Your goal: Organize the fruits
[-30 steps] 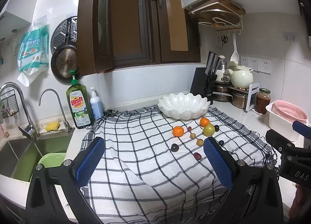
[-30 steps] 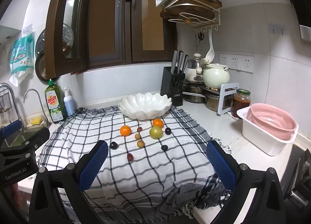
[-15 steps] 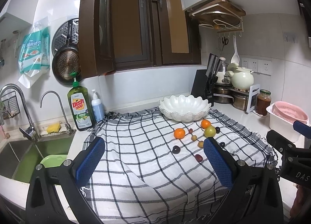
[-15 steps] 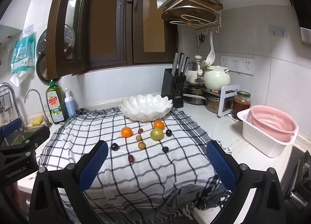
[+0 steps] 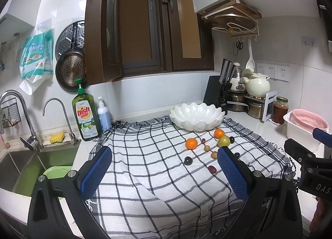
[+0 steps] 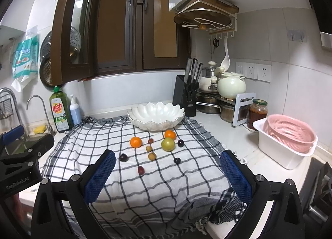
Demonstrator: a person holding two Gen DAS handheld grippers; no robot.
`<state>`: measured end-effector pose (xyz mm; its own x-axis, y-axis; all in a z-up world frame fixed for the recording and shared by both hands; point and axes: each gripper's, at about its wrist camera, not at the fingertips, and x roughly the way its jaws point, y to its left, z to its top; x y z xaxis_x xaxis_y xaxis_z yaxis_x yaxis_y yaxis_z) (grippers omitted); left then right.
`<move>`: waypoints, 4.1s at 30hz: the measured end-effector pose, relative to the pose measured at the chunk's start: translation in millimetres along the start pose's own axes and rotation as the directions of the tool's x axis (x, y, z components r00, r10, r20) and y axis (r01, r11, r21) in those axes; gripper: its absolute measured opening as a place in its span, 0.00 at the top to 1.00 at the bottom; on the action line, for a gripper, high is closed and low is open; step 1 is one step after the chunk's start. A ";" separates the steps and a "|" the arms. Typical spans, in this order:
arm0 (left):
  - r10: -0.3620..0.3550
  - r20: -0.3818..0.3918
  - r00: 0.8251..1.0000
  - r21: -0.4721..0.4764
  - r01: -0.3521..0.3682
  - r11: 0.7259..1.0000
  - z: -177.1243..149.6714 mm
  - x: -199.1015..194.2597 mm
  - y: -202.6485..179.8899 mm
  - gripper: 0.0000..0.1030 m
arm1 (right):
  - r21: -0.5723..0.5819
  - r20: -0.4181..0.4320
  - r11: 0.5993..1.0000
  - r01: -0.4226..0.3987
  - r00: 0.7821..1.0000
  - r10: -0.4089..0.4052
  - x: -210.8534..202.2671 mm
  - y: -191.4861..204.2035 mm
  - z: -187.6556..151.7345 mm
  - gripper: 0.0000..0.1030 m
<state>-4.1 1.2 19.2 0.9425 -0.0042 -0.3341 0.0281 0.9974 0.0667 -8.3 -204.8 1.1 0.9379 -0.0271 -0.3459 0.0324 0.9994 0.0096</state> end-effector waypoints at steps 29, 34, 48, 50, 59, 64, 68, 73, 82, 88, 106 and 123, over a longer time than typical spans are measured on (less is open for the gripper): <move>0.001 0.012 1.000 0.024 -0.001 1.000 6.2 0.0 -1.5 0.00 | -0.006 0.004 1.000 -0.005 1.000 0.005 -0.9 3.9 2.6 0.01; 0.006 0.012 1.000 0.009 -0.006 1.000 6.6 5.3 -1.7 0.00 | -0.002 -0.003 1.000 -0.007 1.000 0.007 2.4 5.2 -1.0 0.01; -0.040 -0.075 0.996 0.040 0.043 0.998 2.8 51.5 9.6 0.00 | 0.007 -0.043 1.000 0.002 0.999 -0.001 39.3 23.2 -7.3 0.01; -0.053 -0.095 0.994 0.050 0.058 0.997 3.6 64.4 13.5 0.00 | 0.014 -0.056 1.000 0.003 0.998 -0.002 48.7 28.2 -6.7 0.02; -0.137 -0.150 0.979 0.120 0.155 0.981 -0.6 115.4 22.0 0.09 | -0.001 -0.121 1.000 0.004 0.993 -0.004 91.9 53.3 -13.3 0.18; -0.218 -0.200 0.955 0.163 0.252 0.954 -3.1 147.9 19.0 0.16 | 0.001 -0.168 1.000 0.001 0.986 -0.001 118.2 62.4 -18.9 0.30; -0.269 -0.229 0.936 0.209 0.317 0.925 -7.8 171.6 10.1 0.24 | 0.001 -0.217 1.000 -0.002 0.976 0.003 142.3 67.9 -26.8 0.38; -0.333 -0.278 0.901 0.239 0.401 0.884 -15.7 201.3 0.8 0.31 | 0.003 -0.282 1.000 -0.005 0.960 0.006 168.5 72.1 -36.9 0.48; -0.401 -0.377 0.835 0.271 0.514 0.814 -36.5 245.1 -17.1 0.45 | 0.004 -0.370 1.000 -0.014 0.929 0.014 202.7 77.0 -58.1 0.62; -0.418 -0.426 0.802 0.282 0.557 0.781 -48.4 264.5 -26.6 0.53 | 0.008 -0.405 1.000 -0.012 0.914 0.014 217.2 76.0 -68.2 0.70; -0.423 -0.515 0.746 0.248 0.601 0.759 -70.2 297.6 -43.0 0.66 | 0.012 -0.447 0.999 -0.038 0.894 0.040 240.6 79.9 -79.0 0.78; -0.451 -0.501 0.739 0.182 0.599 0.780 -60.3 293.4 -32.0 0.74 | 0.010 -0.399 1.000 -0.024 0.917 0.026 231.2 81.5 -59.5 0.84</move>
<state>251.5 -27.5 -137.7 0.5171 -0.4165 -0.7478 0.6467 0.7624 0.0227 190.6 -128.4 -133.9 0.7229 0.0093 -0.6909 0.0132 0.9995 0.0273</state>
